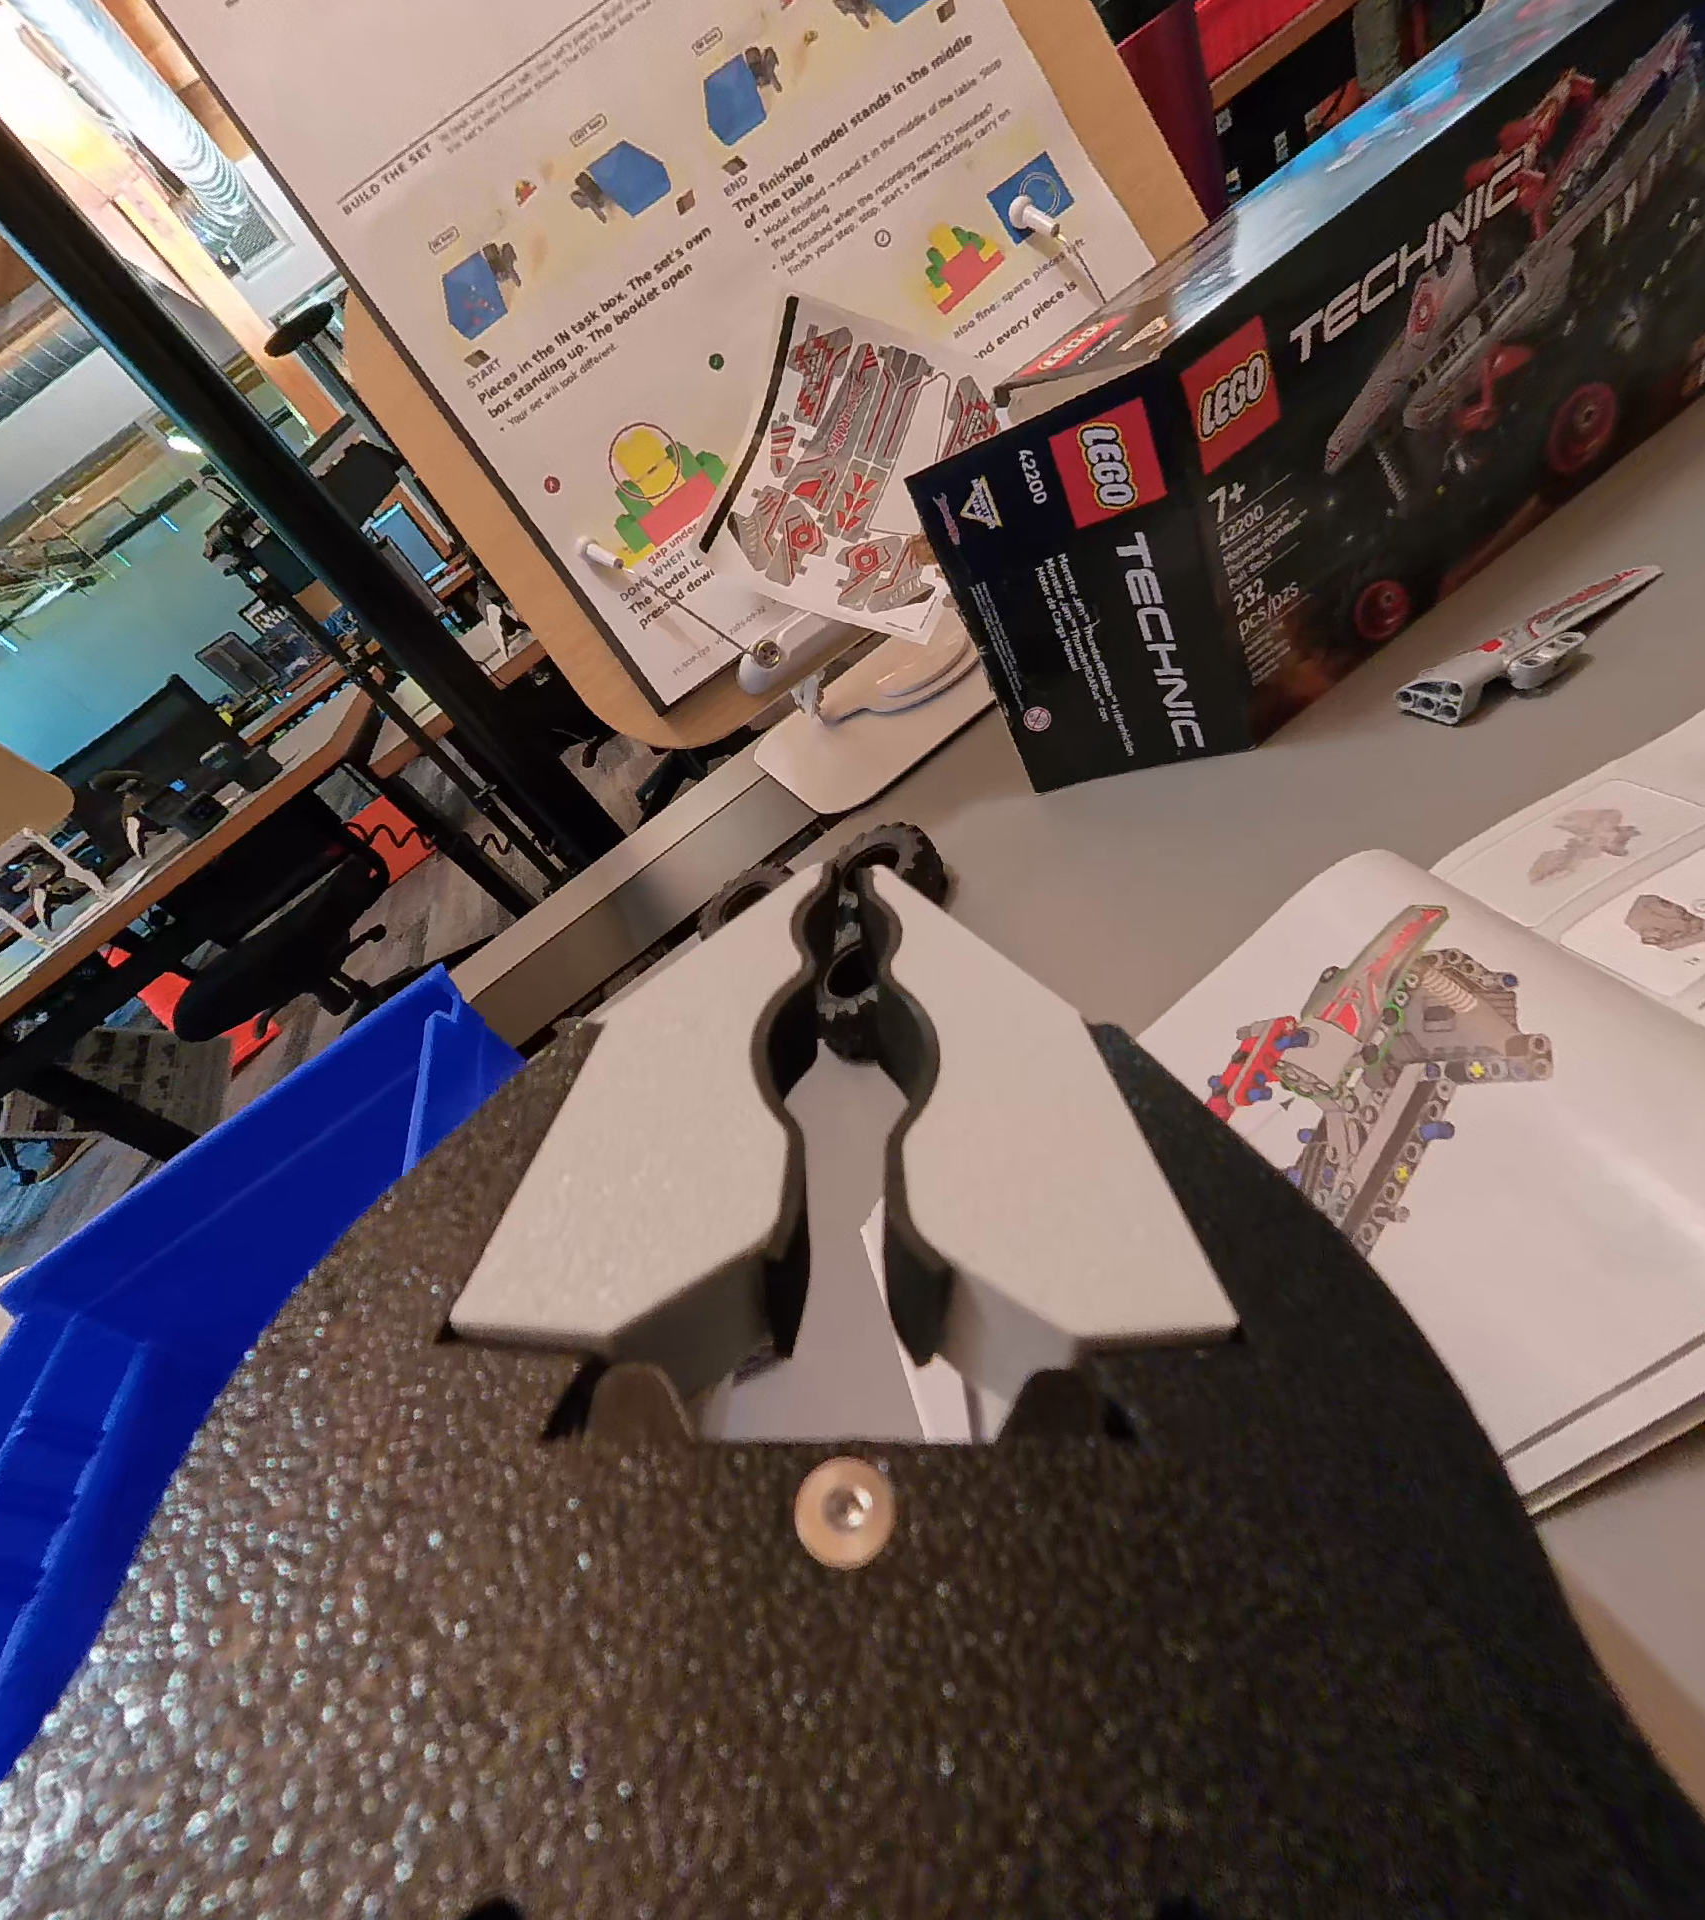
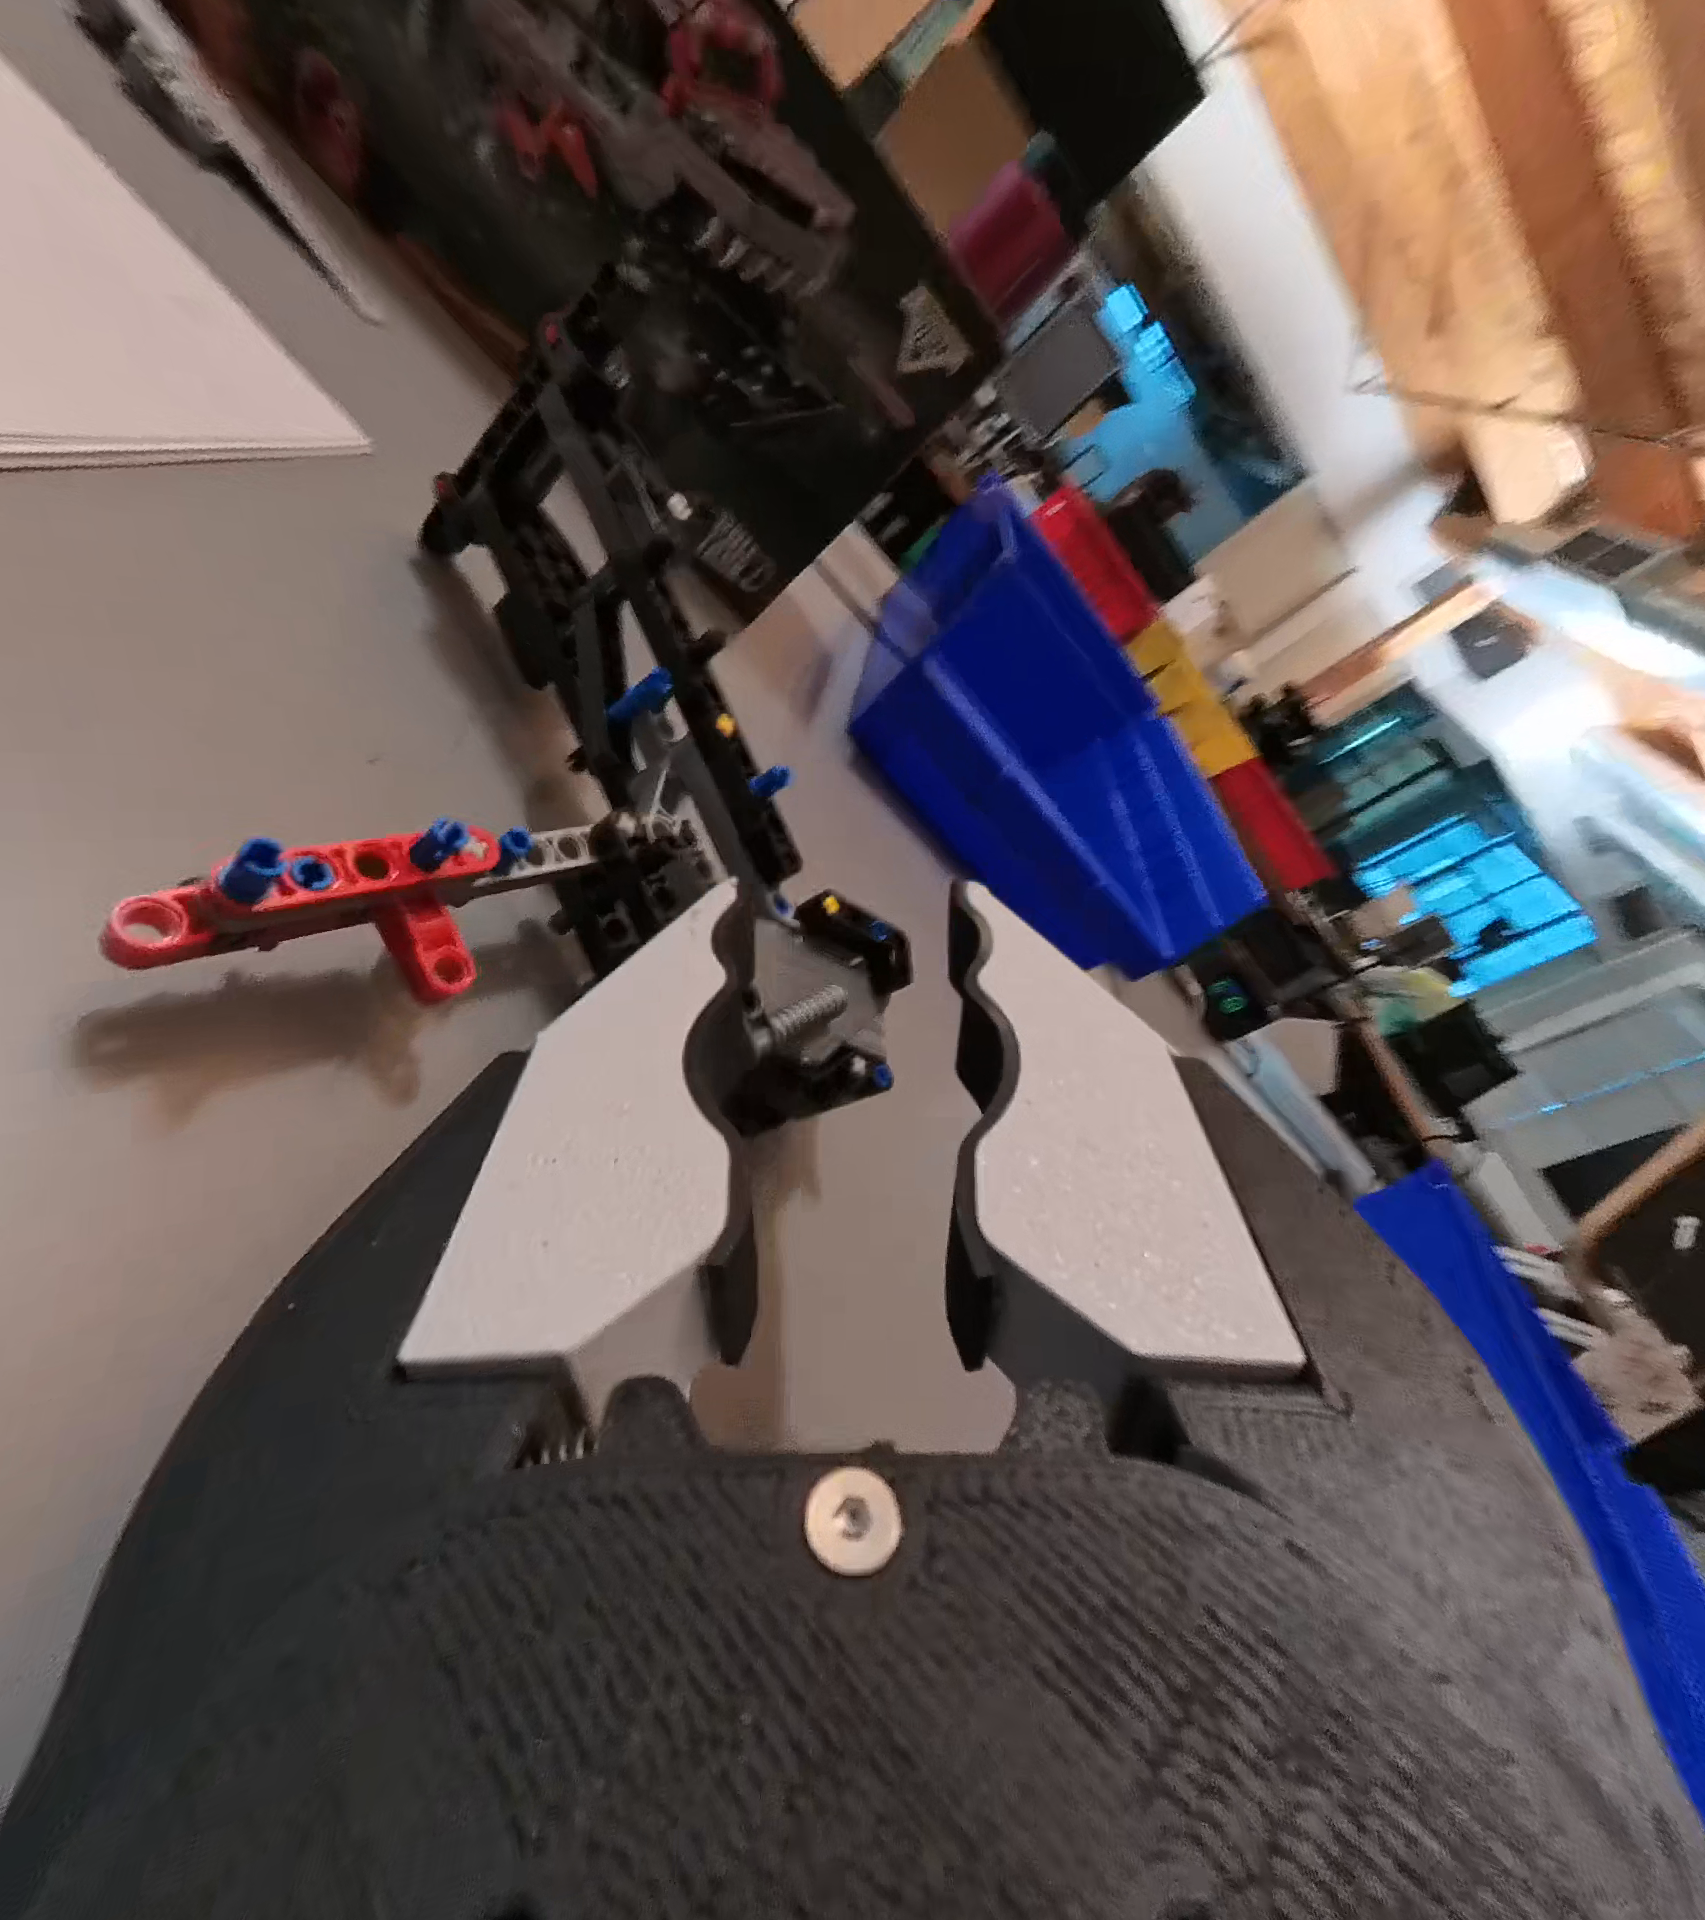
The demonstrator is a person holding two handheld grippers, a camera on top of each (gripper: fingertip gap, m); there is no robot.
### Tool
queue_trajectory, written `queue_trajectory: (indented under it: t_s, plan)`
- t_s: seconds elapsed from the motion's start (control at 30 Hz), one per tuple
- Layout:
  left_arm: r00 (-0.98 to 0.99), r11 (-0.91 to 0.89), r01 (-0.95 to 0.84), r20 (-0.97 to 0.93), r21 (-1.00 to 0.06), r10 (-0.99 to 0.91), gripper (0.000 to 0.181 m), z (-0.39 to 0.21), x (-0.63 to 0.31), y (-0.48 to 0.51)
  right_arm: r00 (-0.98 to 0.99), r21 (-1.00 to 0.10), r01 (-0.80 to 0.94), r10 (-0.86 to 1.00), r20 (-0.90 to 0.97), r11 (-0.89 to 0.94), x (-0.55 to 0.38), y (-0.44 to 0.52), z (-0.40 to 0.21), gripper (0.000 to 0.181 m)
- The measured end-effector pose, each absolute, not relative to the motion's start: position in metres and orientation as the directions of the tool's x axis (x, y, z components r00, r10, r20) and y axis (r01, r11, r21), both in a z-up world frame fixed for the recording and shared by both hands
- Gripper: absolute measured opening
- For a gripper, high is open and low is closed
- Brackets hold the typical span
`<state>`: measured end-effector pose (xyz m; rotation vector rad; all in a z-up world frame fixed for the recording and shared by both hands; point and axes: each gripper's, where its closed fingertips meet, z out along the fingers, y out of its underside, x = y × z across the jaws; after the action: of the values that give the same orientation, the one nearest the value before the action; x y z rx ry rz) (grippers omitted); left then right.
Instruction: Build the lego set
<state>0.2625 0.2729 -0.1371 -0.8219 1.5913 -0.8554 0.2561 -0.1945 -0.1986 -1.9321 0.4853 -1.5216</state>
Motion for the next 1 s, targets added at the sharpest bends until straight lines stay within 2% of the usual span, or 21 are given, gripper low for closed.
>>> queue_trajectory:
  t_s: [0.03,0.17,0.3,0.4,0.53,0.6,0.67,0.87,1.0]
  plan:
    - [-0.163,0.497,-0.072,-0.482,-0.865,-0.861,0.0,-0.137,0.263,0.273,0.296,-0.682,0.072,-0.637,0.712,-0.728,0.256,-0.196,-0.2,0.032]
    - [-0.173,0.493,-0.078,-0.476,-0.866,-0.862,0.0,-0.14,0.263,0.273,0.375,-0.713,0.072,-0.643,0.668,-0.698,0.252,-0.198,-0.189,0.041]
    - [-0.196,0.494,-0.089,-0.471,-0.865,-0.86,0.0,-0.146,0.264,0.269,0.54,-0.78,-0.02,-0.663,0.518,-0.626,0.253,-0.199,-0.195,0.043]
    - [-0.206,0.503,-0.086,-0.479,-0.86,-0.854,0.0,-0.147,0.264,0.266,0.726,-0.733,-0.128,-0.567,0.39,-0.668,0.247,-0.198,-0.218,0.053]
    - [-0.222,0.514,-0.082,-0.487,-0.854,-0.845,0.0,-0.15,0.264,0.261,0.813,-0.718,-0.151,-0.498,0.3,-0.68,0.258,-0.199,-0.22,0.053]
    - [-0.223,0.53,-0.083,-0.503,-0.844,-0.835,0.0,-0.151,0.265,0.26,0.852,-0.718,-0.181,-0.472,0.227,-0.672,0.26,-0.195,-0.227,0.065]
    - [-0.225,0.542,-0.086,-0.513,-0.836,-0.828,0.0,-0.153,0.265,0.26,0.864,-0.709,-0.176,-0.453,0.221,-0.682,0.262,-0.193,-0.231,0.072]
    - [-0.227,0.539,-0.099,-0.509,-0.836,-0.831,0.0,-0.156,0.265,0.262,0.826,-0.661,-0.215,-0.495,0.27,-0.719,0.256,-0.192,-0.233,0.072]
    - [-0.225,0.541,-0.106,-0.51,-0.834,-0.83,0.0,-0.157,0.265,0.264,0.745,-0.661,-0.357,-0.628,0.224,-0.66,0.247,-0.19,-0.235,0.056]
